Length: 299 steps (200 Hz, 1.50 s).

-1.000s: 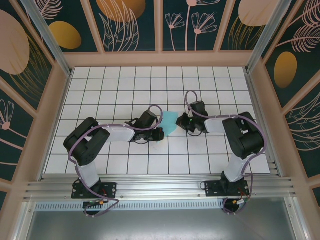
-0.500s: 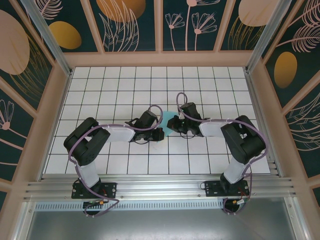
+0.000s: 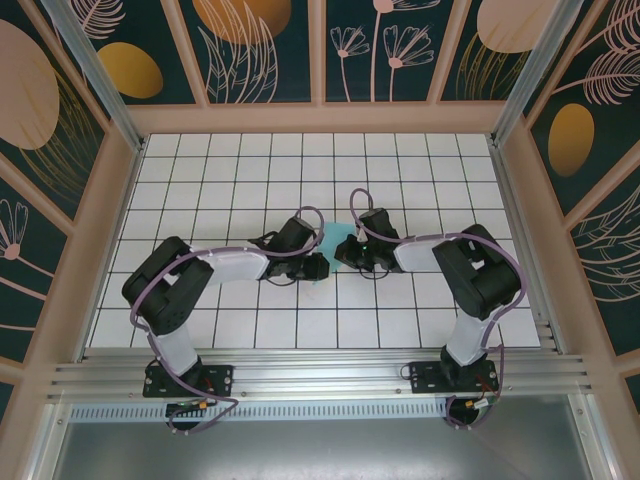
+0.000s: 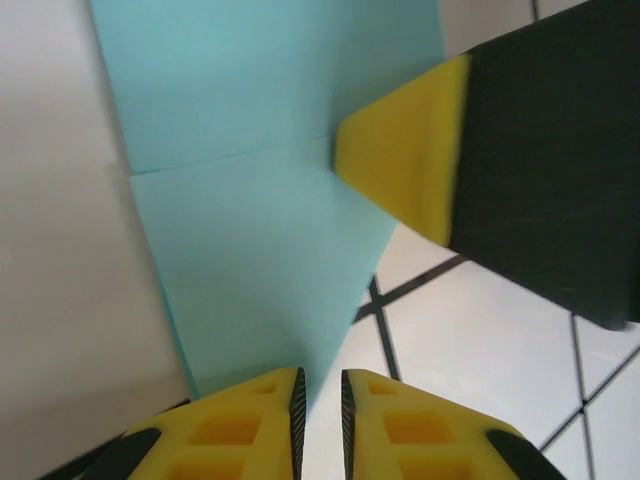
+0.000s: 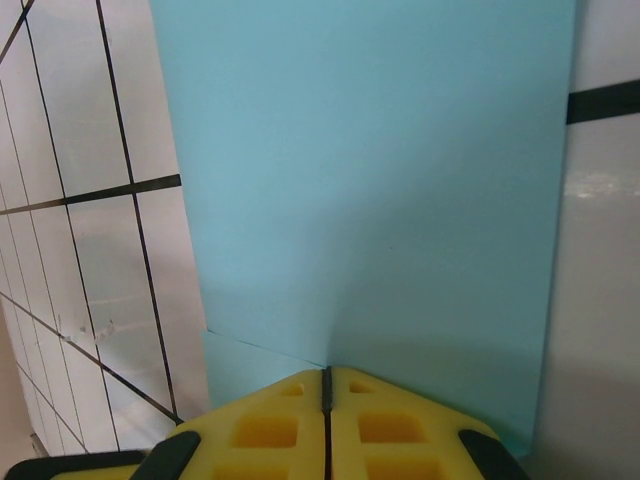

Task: Fold a paper plane with a square sheet of paper (pick it up from the middle)
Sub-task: Third fold the triangle at the center of the table.

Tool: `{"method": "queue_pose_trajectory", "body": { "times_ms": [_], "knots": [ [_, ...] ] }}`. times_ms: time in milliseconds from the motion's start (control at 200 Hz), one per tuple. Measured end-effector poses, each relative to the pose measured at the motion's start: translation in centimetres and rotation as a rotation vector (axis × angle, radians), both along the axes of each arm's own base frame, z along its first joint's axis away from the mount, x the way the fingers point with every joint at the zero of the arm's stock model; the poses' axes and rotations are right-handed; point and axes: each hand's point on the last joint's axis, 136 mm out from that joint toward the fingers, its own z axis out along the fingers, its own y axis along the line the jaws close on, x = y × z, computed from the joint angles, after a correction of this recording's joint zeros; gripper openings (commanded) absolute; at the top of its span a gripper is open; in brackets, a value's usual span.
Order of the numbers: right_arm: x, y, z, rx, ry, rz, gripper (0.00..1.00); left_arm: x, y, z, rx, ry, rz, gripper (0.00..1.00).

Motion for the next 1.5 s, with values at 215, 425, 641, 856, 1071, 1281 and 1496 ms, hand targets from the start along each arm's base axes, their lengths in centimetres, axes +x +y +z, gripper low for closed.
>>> {"method": "queue_pose_trajectory", "body": {
  "times_ms": [215, 425, 641, 856, 1071, 1281, 1496],
  "knots": [
    [0.0, 0.0, 0.0, -0.002, 0.002, -0.004, 0.09, -0.2, -2.2, 3.2, -0.165, 0.053, 0.017, 0.2],
    [0.1, 0.0, 0.0, -0.004, 0.001, -0.005, 0.09, -0.9, -2.0, 2.0, -0.233, 0.132, 0.055, 0.18],
    [0.1, 0.0, 0.0, -0.005, 0.001, -0.005, 0.09, -1.4, -0.2, -1.0, -0.22, 0.223, 0.101, 0.18],
    [0.1, 0.0, 0.0, -0.007, 0.002, -0.006, 0.09, -1.5, 0.1, -1.5, -0.209, 0.219, 0.097, 0.18],
    [0.0, 0.0, -0.1, -0.012, 0.003, -0.007, 0.09, -1.3, 0.6, -1.6, -0.179, 0.182, 0.092, 0.17],
    [0.0, 0.0, -0.1, -0.015, 0.003, -0.008, 0.09, -1.9, 1.7, -1.7, -0.175, 0.171, 0.101, 0.17],
    [0.1, 0.0, -0.1, -0.017, 0.005, -0.008, 0.09, -2.5, 3.4, -1.5, -0.217, 0.2, 0.12, 0.17]
  ]
}}
